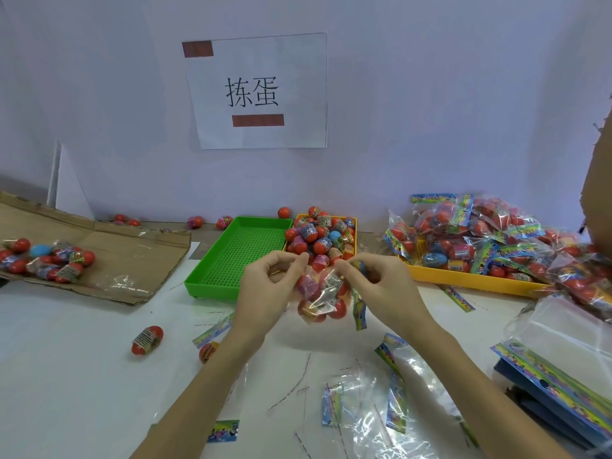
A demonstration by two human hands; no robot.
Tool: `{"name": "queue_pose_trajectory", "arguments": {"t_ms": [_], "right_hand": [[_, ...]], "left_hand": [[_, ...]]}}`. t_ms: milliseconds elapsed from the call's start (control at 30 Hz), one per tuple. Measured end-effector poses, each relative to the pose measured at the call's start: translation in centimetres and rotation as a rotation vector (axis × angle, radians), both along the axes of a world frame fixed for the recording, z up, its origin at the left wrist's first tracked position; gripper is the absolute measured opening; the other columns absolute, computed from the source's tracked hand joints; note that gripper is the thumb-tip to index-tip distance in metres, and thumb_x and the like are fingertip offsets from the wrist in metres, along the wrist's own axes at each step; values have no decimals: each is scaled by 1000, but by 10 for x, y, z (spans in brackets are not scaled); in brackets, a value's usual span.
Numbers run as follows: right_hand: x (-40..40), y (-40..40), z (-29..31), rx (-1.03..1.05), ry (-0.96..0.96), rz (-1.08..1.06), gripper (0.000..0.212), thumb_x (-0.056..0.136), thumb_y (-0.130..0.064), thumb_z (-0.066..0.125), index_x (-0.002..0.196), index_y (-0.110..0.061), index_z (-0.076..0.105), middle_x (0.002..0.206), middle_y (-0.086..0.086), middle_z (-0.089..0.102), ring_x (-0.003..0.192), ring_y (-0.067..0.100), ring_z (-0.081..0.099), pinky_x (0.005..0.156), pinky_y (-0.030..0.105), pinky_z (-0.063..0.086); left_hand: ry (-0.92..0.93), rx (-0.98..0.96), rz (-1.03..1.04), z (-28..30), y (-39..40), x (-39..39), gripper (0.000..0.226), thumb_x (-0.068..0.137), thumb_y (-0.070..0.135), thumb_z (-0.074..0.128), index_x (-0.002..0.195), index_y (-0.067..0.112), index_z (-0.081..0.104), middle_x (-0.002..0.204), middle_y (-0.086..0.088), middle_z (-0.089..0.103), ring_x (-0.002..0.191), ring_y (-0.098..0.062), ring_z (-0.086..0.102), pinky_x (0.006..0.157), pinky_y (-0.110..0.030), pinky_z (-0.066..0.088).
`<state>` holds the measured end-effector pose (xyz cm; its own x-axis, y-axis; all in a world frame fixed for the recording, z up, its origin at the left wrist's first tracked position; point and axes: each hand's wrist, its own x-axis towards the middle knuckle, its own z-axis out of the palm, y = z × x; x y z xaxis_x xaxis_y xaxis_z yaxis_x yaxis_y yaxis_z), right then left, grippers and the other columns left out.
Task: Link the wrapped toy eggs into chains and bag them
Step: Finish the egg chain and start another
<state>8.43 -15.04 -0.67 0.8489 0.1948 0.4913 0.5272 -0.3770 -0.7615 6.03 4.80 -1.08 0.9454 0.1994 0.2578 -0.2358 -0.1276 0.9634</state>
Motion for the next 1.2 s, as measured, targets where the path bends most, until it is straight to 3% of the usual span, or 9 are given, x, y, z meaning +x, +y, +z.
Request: {"name": "queue_pose_trajectory", "arguments": {"t_ms": [233, 367, 433, 600, 700, 800, 967, 1033, 1200], "right_hand": [[2, -7, 4, 133, -8, -57, 34, 94, -49, 61, 97, -23, 83, 80, 6, 77, 78, 29, 72, 69, 50, 58], [0, -3, 6, 139, -49, -47, 18, 91, -42, 66, 99, -32, 78, 84, -13, 77, 80, 11, 72, 68, 29, 59], [0, -1, 6, 79, -126, -53, 17, 89, -42, 65, 100, -35, 76, 85, -22, 74, 80, 4, 70, 67, 15, 53], [0, -1, 4, 38, -31, -153, 40, 85, -59, 61, 111, -30, 70, 91, -15, 69, 85, 0, 64, 70, 12, 51], [-1, -1, 6, 47, 32, -211, 47, 90, -62, 54, 83, -19, 69, 74, -5, 66, 70, 5, 61, 64, 19, 47], [-3, -2, 15, 122, 341, 88, 76, 99, -67, 34, 67, -12, 76, 70, 7, 74, 65, 15, 69, 59, 26, 49], [-5, 2, 16, 247, 395, 211, 34, 104, -45, 53, 102, -24, 80, 94, 5, 77, 88, 21, 74, 75, 35, 62], [-2, -1, 12, 222, 364, 173, 27, 106, -35, 55, 108, -18, 76, 97, 7, 76, 91, 23, 73, 81, 44, 62], [-2, -7, 14, 212, 400, 165, 27, 108, -28, 48, 113, -15, 72, 103, 9, 75, 90, 23, 70, 70, 32, 61]], "left_hand": [[112, -319, -156, 9, 1, -1, 24, 78, 21, 83, 92, 2, 78, 96, -11, 79, 90, -22, 75, 81, -28, 62], [216, -633, -189, 13, -4, -2, 14, 82, 12, 79, 92, 10, 70, 101, -8, 74, 80, -14, 71, 63, -24, 59], [182, -578, -163, 11, -5, -3, 6, 90, 11, 75, 90, 15, 70, 102, -10, 73, 78, -17, 70, 58, -25, 56], [-267, -25, 174, 7, -8, -8, 9, 96, 16, 74, 93, 24, 70, 90, 7, 71, 89, -18, 69, 82, -41, 58], [-573, 256, 268, 8, -11, -12, 4, 95, 14, 74, 98, 15, 72, 99, -1, 67, 97, -21, 64, 83, -33, 54], [-731, 476, 297, 2, -19, -15, 10, 88, 15, 83, 97, 15, 80, 109, -8, 63, 108, -20, 58, 92, -22, 44], [-842, 849, 127, -8, -25, -16, 15, 88, 36, 84, 98, 24, 83, 123, -6, 65, 117, -22, 55, 97, -41, 43], [-773, 834, 105, -9, -27, -17, 25, 88, 48, 80, 103, 27, 81, 134, -2, 60, 129, -20, 51, 105, -39, 37], [-326, 245, 205, 0, -25, -12, 34, 96, 49, 70, 124, 32, 62, 130, 10, 55, 126, -9, 55, 102, -22, 48]]}}
